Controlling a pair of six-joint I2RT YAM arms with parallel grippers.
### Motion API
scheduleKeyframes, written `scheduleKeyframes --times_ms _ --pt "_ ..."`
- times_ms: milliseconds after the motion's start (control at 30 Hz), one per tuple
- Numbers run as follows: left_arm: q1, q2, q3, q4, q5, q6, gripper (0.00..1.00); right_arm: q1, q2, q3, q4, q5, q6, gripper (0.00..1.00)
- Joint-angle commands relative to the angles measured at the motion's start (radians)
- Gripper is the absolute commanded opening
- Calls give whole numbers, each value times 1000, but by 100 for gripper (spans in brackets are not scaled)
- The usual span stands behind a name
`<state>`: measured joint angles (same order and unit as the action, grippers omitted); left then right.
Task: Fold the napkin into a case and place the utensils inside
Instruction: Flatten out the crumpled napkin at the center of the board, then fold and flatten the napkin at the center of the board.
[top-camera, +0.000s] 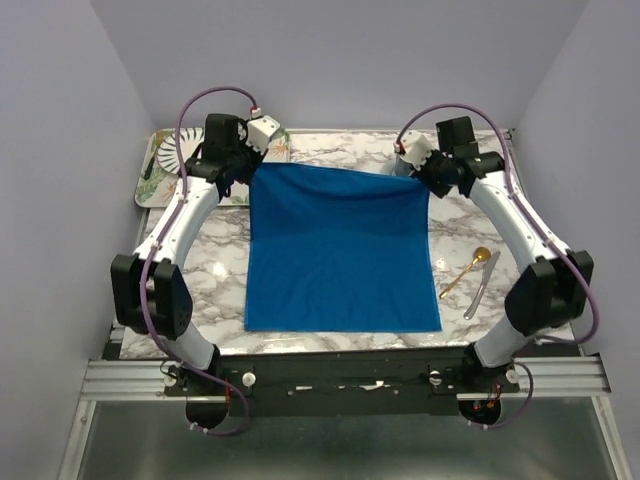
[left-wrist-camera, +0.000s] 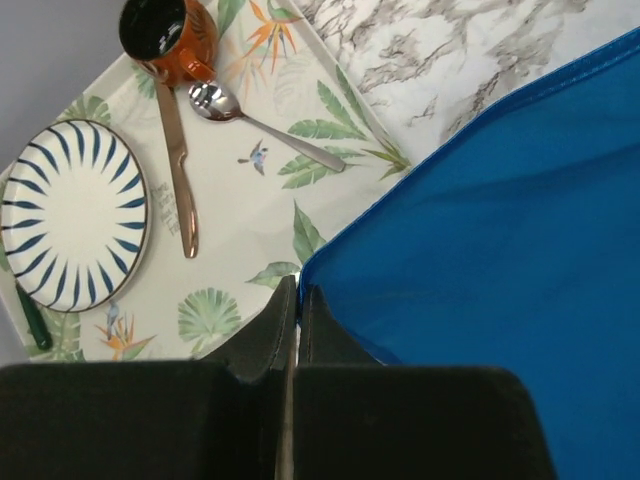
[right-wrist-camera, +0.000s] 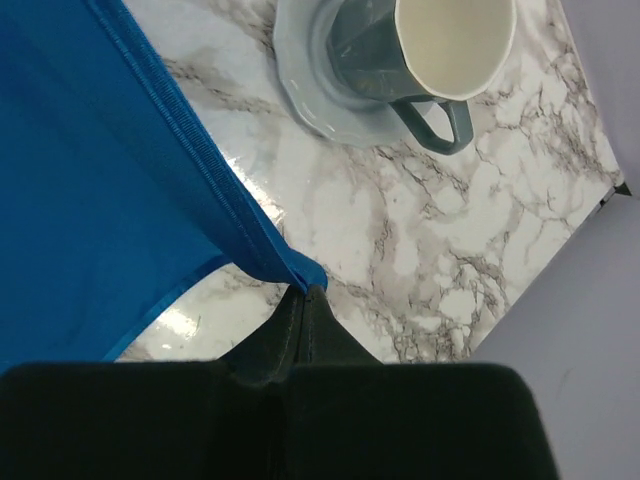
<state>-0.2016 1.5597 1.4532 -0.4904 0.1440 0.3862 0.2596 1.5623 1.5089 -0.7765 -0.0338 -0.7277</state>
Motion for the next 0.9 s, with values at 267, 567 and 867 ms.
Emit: scheduleKeyframes --times_ms 267,567,867 --pt "14 119 -6 76 146 51 0 -28 164 18 102 23 -24 1" --pt "27 -113 -299 -32 241 200 0 -28 -59 -295 105 -29 -125 1" --pt "13 -243 -580 -93 290 349 0 21 -110 -515 37 -112 -118 1"
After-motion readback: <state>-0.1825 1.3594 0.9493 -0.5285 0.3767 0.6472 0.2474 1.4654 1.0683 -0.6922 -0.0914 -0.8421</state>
